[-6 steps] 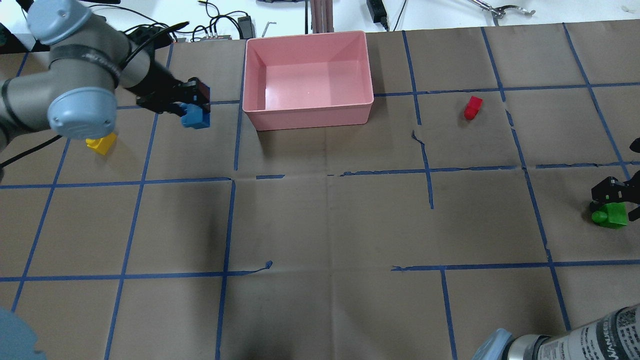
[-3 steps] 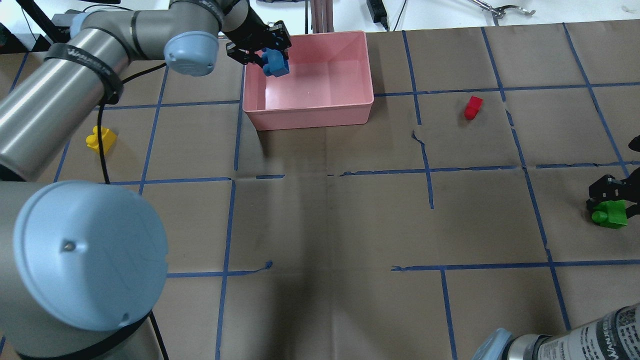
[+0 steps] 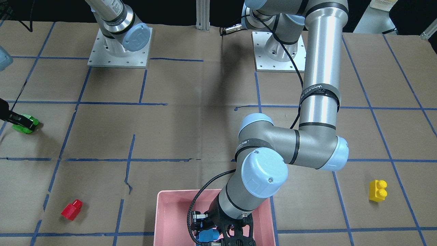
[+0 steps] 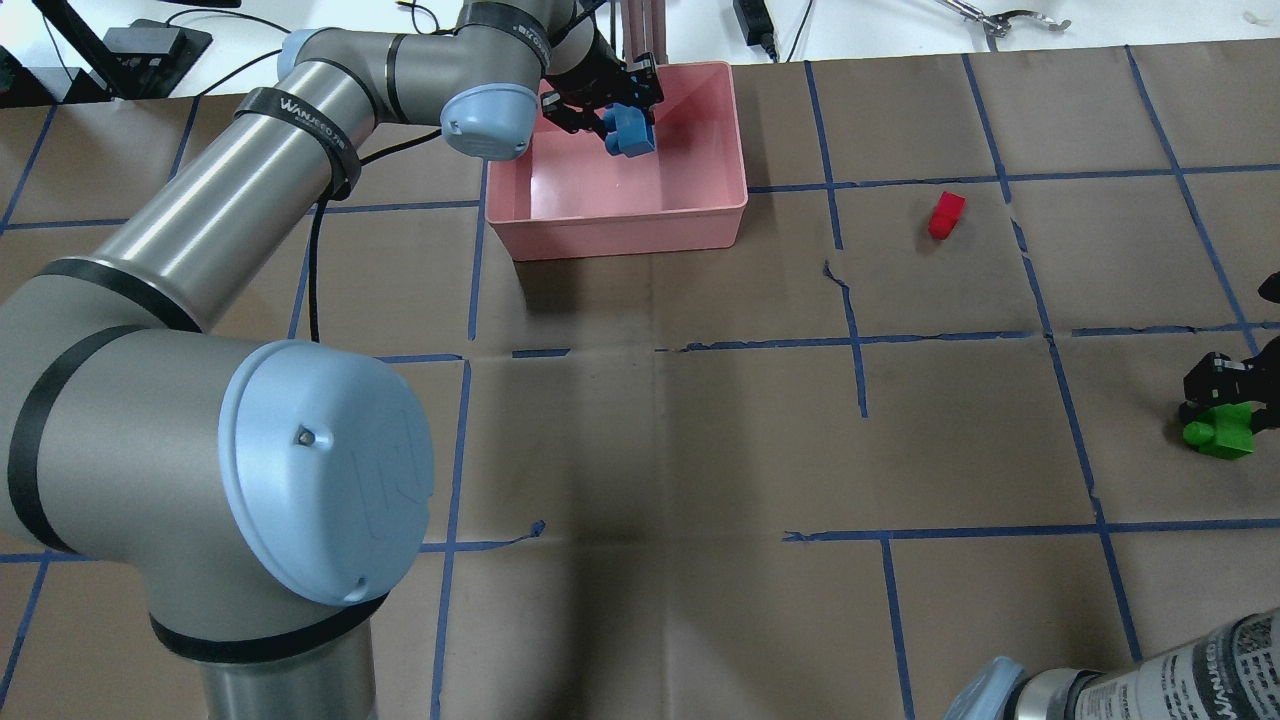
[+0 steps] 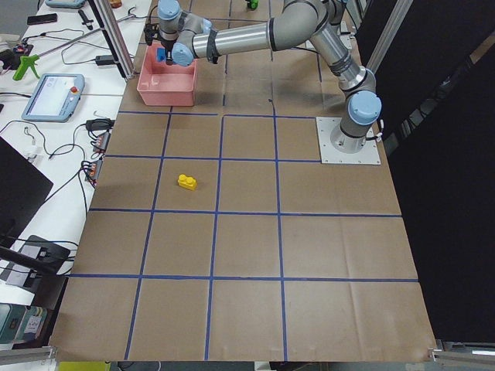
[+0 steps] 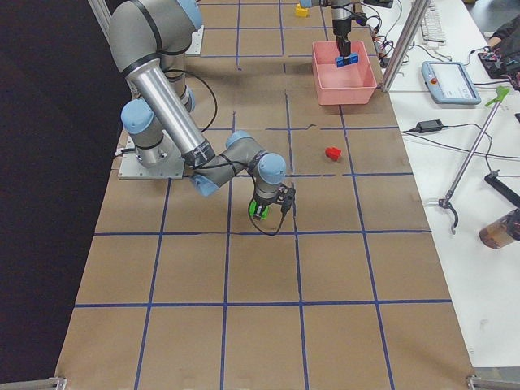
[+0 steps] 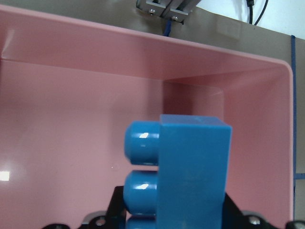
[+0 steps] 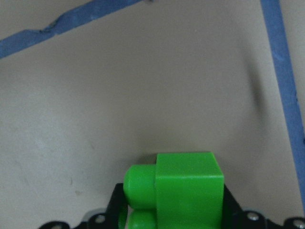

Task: Put all blocks into box

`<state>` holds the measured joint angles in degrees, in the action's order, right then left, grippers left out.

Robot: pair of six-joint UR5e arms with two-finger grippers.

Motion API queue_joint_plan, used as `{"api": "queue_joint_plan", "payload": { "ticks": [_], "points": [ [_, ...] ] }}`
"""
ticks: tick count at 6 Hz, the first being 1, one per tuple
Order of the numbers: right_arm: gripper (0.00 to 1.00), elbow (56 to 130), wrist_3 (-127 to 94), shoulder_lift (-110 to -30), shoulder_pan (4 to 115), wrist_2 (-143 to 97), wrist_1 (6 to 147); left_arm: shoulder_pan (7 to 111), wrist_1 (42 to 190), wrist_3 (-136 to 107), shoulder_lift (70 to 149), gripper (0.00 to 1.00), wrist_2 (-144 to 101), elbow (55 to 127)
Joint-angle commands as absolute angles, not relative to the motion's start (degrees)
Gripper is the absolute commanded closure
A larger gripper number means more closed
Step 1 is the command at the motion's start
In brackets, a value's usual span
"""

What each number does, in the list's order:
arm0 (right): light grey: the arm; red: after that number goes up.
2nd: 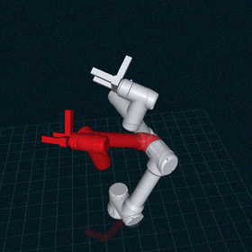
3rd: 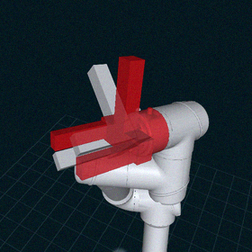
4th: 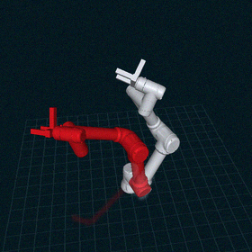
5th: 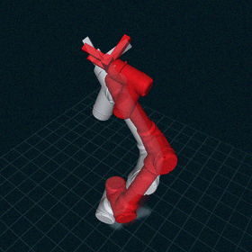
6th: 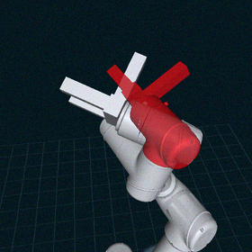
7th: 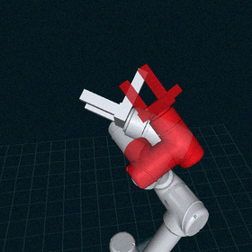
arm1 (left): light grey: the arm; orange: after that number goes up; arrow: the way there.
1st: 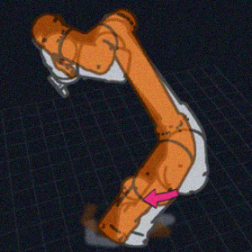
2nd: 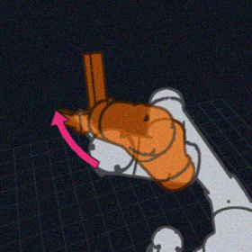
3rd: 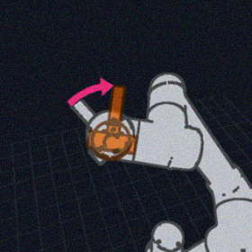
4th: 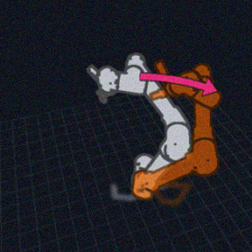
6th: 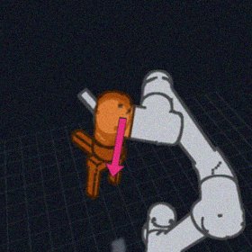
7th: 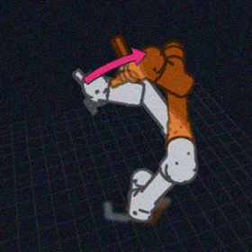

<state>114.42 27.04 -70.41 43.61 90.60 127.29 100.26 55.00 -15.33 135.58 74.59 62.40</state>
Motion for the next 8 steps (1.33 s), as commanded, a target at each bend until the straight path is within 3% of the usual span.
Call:
{"api": "queue_joint_plan", "payload": {
  "ticks": [1,3,4,6,8],
  "points": [
    [0.53,113.21,26.98,-71.54,44.2,90.44,127.18,99.76,55.28,-10.3,135.44,0.2,74.71,63.01],
    [0.52,102.63,26.9,-72.68,47.79,90.97,118.28,96.96,57.81,-4.76,134.21,0.02,74.8,63.37],
    [0.52,94.56,26.46,-72.95,51.47,92.36,109.69,93.81,62.62,-0.4,130.55,0.02,76.45,65.63],
    [0.52,80.83,22.36,-72.51,62.87,93.34,95.77,83.47,66.27,22.57,119.49,0.02,89.85,81.12],
    [0.51,74.9,13.41,-70.68,76.57,92.64,91.15,67.85,65.92,41.3,115.67,0.02,90.0,89.53]
  ]
}}
